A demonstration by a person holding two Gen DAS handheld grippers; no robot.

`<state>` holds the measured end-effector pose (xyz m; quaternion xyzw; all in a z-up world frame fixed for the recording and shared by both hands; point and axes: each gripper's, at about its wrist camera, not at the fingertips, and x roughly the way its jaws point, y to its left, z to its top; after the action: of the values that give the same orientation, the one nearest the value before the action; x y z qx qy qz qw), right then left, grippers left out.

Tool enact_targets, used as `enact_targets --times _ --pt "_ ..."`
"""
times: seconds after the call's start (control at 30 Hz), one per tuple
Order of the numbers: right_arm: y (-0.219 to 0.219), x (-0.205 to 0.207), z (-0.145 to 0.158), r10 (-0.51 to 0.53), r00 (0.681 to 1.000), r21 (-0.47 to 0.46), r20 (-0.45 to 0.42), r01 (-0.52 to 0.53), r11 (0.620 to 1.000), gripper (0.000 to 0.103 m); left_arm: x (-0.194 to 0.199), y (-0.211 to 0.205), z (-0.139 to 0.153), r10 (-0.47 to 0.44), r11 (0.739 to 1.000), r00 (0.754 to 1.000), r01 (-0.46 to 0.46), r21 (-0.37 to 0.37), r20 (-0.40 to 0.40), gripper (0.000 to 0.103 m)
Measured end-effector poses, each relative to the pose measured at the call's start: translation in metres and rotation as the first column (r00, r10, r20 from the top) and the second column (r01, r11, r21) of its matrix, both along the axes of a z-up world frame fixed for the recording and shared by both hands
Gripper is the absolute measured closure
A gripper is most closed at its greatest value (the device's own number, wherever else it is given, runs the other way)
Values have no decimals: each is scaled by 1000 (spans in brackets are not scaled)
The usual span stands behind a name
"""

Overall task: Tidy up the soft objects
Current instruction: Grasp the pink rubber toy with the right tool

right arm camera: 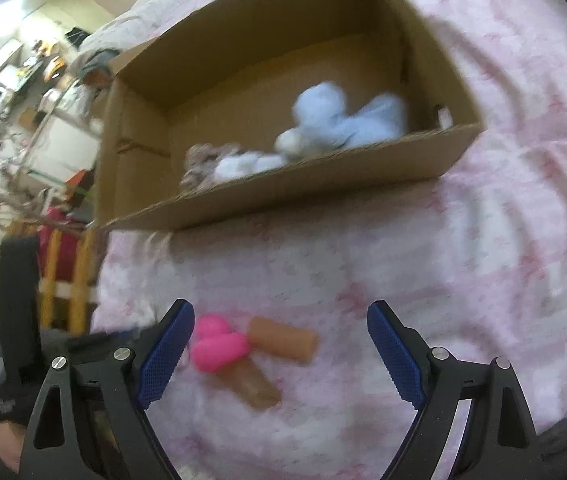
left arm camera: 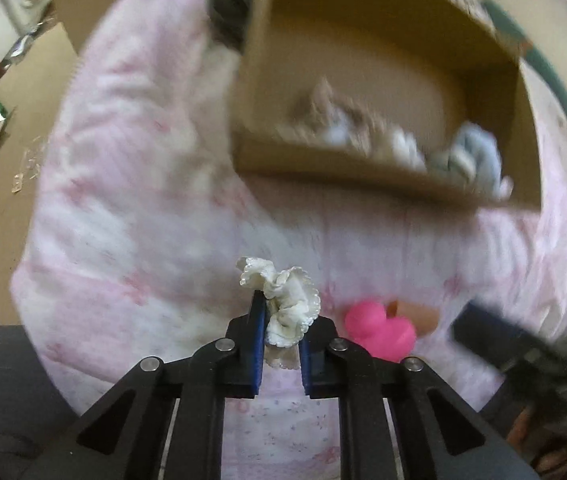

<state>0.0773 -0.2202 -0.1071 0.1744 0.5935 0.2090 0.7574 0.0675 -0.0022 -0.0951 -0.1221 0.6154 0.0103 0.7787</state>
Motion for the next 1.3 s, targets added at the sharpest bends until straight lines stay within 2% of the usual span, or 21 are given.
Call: enact_targets --times 0.03,0.07,0.2,0.27,0.53,0.63,0.67,0.83,0.87,0.9,0.93,1.03,1.13,1.3 --pt "3 0 -2 20 999 33 -32 -18 999 22 -2 5 5 17 1000 1000 -17 -2 15 90" --pt "7 -1 -3 35 998 52 -53 -32 998 25 -3 9 8 29 1000 999 -29 -3 17 90" --pt "26 -6 -6 106 992 56 -70 -102 993 26 -6 16 9 48 999 999 -47 -4 11 90" --pt "35 -6 -14 125 987 34 -105 -122 992 40 -6 18 9 45 999 999 -45 -4 12 90" --pt "54 -2 -29 153 979 -28 -134 -158 987 42 -5 14 10 11 1000 1000 -11 12 16 90" --pt "50 -1 -37 140 979 -26 -150 -146 989 57 -6 12 7 5 1000 1000 -5 20 7 90" --pt "49 -1 -38 136 978 -20 -155 -141 990 58 -6 12 7 5 1000 1000 -5 22 5 90" --pt "38 -2 -23 119 988 34 -99 -116 993 60 -6 12 7 10 999 1000 -11 38 16 90" --pt "35 -2 -19 112 990 50 -83 -108 993 65 -6 12 7 12 999 1000 -13 41 19 90" --pt "32 -3 -14 105 993 73 -62 -100 992 76 -6 13 8 14 999 1000 -15 44 21 90" --pt "29 -3 -9 95 994 80 -46 -91 993 79 -7 13 8 17 999 1000 -18 45 23 90" --pt "22 -5 1 70 997 87 -13 -69 994 79 -9 12 9 18 998 1000 -20 52 23 90" --pt "21 -6 1 67 998 58 -4 -67 996 91 -8 9 8 15 998 1000 -17 62 24 90" --pt "23 -4 -2 76 996 113 -47 -71 991 88 -9 11 10 30 997 999 -32 66 31 90"
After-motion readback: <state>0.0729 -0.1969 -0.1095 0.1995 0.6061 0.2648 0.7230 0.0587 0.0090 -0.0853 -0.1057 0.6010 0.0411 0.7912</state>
